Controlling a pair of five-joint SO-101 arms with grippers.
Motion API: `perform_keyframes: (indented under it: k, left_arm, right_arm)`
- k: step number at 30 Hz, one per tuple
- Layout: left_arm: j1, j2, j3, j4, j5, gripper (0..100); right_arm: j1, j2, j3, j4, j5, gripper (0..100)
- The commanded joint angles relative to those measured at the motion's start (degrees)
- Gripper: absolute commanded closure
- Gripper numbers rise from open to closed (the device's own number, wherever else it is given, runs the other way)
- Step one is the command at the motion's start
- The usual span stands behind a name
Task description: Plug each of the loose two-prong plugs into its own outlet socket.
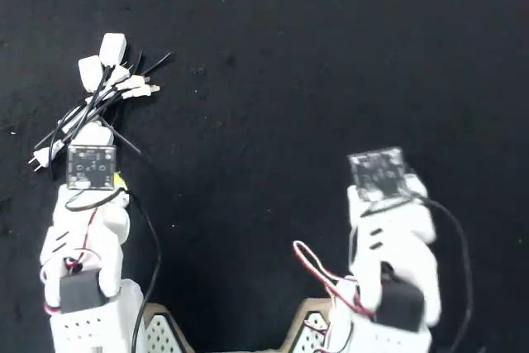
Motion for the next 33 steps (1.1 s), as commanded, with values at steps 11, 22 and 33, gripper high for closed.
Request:
perform_keyframes:
  k: [11,22,33]
  left_arm:
    - [4.9,-0.5,-12.6,8.4,4.3,97]
    - [5.5,-0.5,-7.6,7.8,7.5,97]
    - [2.6,-0.4,-11.6,8.1,7.1,85]
  right_arm:
    - [4.7,9.3,-38.3,29.5,1.1,98.3]
    - [4.2,22.2,-35.4,17.1,-10.6,98.3]
    - [-6.5,26.1,-26.5,15.0,-11.1,91.8]
